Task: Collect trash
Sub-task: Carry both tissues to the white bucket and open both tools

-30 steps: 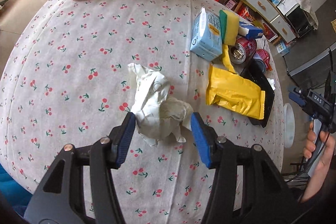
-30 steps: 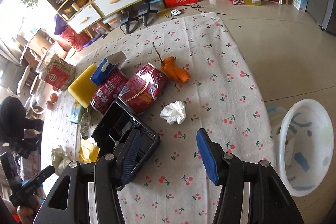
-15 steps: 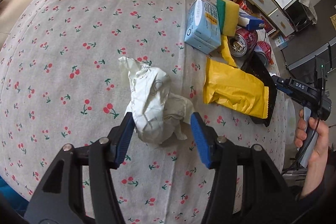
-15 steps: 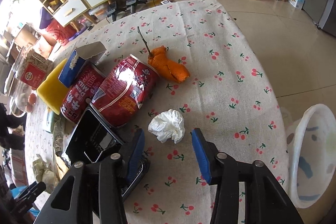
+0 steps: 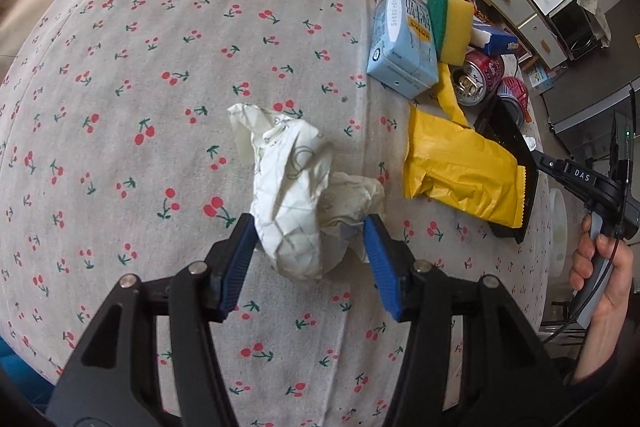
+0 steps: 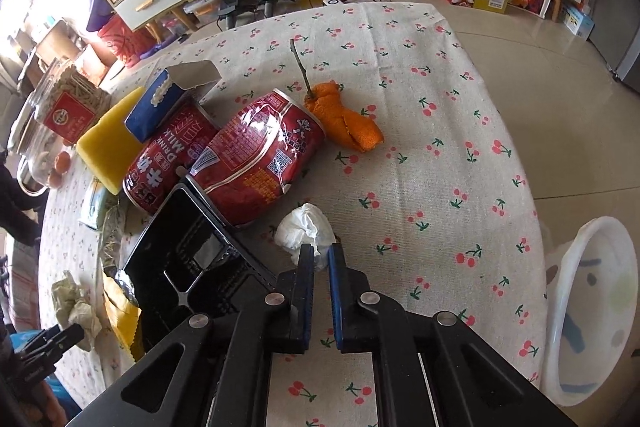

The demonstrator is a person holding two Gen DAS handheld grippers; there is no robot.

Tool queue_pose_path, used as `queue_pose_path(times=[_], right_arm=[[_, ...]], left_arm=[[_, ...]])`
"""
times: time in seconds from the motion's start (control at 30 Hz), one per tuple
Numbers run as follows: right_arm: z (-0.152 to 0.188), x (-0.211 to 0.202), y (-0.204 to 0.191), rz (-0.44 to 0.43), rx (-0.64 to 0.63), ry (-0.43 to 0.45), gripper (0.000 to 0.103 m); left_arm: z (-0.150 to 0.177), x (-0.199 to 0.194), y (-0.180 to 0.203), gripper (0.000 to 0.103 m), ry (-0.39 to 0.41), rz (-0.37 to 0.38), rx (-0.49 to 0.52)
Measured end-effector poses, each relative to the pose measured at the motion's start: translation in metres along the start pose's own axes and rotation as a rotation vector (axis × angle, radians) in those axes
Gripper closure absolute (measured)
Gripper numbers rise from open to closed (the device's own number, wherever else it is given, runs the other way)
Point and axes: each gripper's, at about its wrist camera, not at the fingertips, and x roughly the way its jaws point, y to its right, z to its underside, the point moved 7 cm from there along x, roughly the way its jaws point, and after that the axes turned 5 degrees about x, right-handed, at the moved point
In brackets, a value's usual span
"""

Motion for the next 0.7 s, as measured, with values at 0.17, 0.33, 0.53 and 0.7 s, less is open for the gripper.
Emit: queue_pose_path(times=[0.17,0.33,0.53,0.7], right_arm=[[-0.001,-0.007,0.0,-0.015,0.003,0.014,0.095],[-0.005,-0.006,0.007,-0.028,0.036,0.013,0.095],[-0.009,-0.015,0.005,-0.05,0.039,0.033,0.095],[-0.009,-0.032,0.003,-0.066,0.025,0.055,0.095]], left_arm=[[-0.001,-0.001,-0.002,0.048,0.007,0.001,-0.004],[-0.002,-0.002,-0.005,0.068,0.012,0.029,-0.026],[-0.003,-0.013,-0.005,0.078,0.04,0.067,-0.037],[-0.006,-0.022,-0.003,0.079,0.077,0.097,-0.046]])
